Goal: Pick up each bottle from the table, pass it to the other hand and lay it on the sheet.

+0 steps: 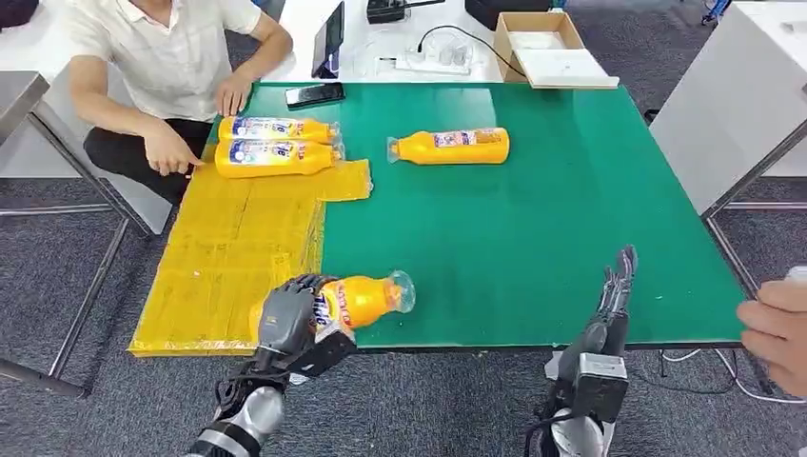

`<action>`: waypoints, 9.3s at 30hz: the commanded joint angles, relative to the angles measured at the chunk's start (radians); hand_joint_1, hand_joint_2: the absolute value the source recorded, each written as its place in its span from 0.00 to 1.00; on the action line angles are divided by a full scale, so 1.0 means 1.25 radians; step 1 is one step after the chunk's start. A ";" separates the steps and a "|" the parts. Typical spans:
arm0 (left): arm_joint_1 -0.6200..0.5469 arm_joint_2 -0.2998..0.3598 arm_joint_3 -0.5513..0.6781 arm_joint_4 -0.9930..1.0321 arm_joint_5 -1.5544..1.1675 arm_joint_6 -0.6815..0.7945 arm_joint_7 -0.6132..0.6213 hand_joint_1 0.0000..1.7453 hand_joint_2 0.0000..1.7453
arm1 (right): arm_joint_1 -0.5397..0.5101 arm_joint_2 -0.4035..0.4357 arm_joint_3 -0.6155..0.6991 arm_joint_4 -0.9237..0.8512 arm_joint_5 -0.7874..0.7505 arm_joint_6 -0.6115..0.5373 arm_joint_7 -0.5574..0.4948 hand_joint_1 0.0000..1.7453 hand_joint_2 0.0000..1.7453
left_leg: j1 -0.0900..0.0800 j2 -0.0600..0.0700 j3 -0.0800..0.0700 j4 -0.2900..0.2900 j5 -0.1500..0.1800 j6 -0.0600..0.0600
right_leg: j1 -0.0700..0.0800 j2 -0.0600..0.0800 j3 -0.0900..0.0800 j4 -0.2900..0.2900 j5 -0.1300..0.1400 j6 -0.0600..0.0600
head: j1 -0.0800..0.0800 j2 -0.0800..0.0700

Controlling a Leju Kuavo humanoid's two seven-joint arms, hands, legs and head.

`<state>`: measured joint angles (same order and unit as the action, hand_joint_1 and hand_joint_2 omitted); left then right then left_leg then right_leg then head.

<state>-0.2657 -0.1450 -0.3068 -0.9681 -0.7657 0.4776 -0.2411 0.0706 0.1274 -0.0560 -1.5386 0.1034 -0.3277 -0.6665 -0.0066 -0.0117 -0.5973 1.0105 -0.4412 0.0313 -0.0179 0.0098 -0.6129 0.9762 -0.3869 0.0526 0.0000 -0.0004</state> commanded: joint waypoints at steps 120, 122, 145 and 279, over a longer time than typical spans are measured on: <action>0.148 0.022 -0.145 -0.475 0.720 -0.265 -0.334 0.00 1.00 | -0.564 -0.200 0.208 0.994 0.812 0.105 0.306 0.00 1.00 | 0.000 0.001 0.003 -0.001 0.000 -0.003 | 0.000 0.000 0.002 0.001 -0.001 -0.002 | 0.000 0.000; 0.145 0.022 -0.144 -0.473 0.720 -0.265 -0.333 0.00 1.00 | -0.565 -0.200 0.206 0.995 0.807 0.116 0.310 0.00 1.00 | 0.000 0.000 0.003 0.000 0.000 -0.002 | 0.000 -0.001 0.001 0.001 0.000 -0.001 | 0.000 0.000; 0.130 0.023 -0.157 -0.455 0.740 -0.304 -0.339 0.00 1.00 | -0.541 -0.191 0.148 0.983 0.613 0.351 0.180 1.00 1.00 | 0.002 0.000 0.016 -0.003 0.000 -0.003 | 0.003 -0.002 0.016 -0.004 0.000 -0.003 | 0.000 0.000; -0.289 0.035 0.117 0.508 -0.234 -0.046 0.148 0.00 1.00 | -0.228 -0.005 0.152 0.336 0.074 0.122 -0.020 0.00 0.00 | 0.001 0.004 0.007 -0.001 -0.001 -0.003 | 0.001 0.002 0.005 0.001 0.000 -0.002 | 0.000 0.000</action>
<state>-0.6294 -0.1247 -0.1240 -0.4177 -1.0563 0.4845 -0.0278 -0.1598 0.1064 0.1816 -1.2494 0.1968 -0.1801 -0.6641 -0.0057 -0.0103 -0.5926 1.0105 -0.4407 0.0294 -0.0171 0.0110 -0.6100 0.9793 -0.3866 0.0519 0.0000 0.0000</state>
